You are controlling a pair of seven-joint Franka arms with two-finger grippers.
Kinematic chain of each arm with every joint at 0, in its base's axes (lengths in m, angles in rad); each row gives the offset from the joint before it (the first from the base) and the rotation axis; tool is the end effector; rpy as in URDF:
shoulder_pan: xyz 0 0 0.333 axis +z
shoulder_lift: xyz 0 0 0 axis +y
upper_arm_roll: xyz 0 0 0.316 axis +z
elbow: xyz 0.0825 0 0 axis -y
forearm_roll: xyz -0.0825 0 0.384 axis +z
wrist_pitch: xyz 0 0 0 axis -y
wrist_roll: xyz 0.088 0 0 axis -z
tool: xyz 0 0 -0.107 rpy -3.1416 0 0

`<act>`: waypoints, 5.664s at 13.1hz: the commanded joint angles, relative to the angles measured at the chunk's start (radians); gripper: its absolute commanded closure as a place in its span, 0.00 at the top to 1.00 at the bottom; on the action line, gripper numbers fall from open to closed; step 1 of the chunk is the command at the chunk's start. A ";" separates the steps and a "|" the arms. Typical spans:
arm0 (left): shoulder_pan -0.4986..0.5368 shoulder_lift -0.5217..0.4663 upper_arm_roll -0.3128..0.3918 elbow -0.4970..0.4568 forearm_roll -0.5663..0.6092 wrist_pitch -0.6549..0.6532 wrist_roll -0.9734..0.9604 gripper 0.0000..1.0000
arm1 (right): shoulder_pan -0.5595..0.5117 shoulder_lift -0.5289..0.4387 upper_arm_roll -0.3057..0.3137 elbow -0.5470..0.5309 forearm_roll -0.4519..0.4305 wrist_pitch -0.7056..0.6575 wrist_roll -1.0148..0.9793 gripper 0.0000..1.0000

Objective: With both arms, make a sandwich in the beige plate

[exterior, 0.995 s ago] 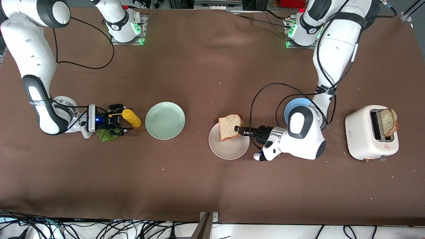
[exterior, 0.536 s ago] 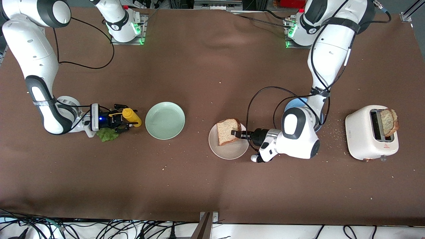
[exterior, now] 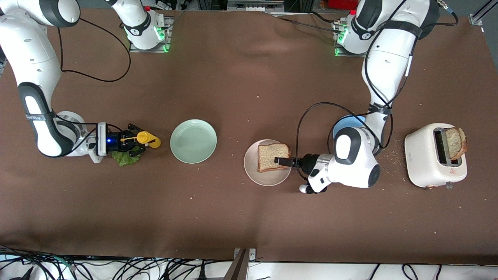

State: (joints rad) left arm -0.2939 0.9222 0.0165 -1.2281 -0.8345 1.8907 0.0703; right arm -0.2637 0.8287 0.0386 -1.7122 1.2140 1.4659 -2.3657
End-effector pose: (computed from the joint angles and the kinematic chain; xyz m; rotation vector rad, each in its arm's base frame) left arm 0.6946 -0.2580 0.2105 2.4046 0.0364 -0.4019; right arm 0.5941 -0.0265 0.1332 -1.2850 -1.1778 -0.9383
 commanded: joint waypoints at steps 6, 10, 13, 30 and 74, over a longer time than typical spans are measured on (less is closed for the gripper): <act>0.025 -0.247 0.210 -0.004 0.406 -0.305 -0.066 1.00 | 0.033 -0.245 0.004 0.023 -0.147 0.080 0.440 0.00; 0.036 -0.411 0.229 -0.004 0.699 -0.501 -0.063 1.00 | 0.170 -0.342 0.006 0.057 -0.288 0.267 0.694 0.00; 0.080 -0.476 0.229 0.005 0.781 -0.535 -0.060 1.00 | 0.302 -0.342 0.006 0.164 -0.495 0.374 0.952 0.00; 0.139 -0.488 0.223 0.002 0.821 -0.535 -0.061 1.00 | 0.971 -0.165 -0.003 0.324 -1.690 0.646 1.716 0.00; 0.124 -0.485 0.215 -0.007 0.819 -0.573 -0.070 1.00 | 0.098 -0.030 -0.003 0.074 -0.152 -0.024 -0.171 0.00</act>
State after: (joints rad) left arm -0.1624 0.4535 0.2364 -1.2154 -0.0467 1.3219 0.0087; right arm -0.1241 0.7501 0.0171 -1.6438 1.0310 1.4791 -2.4589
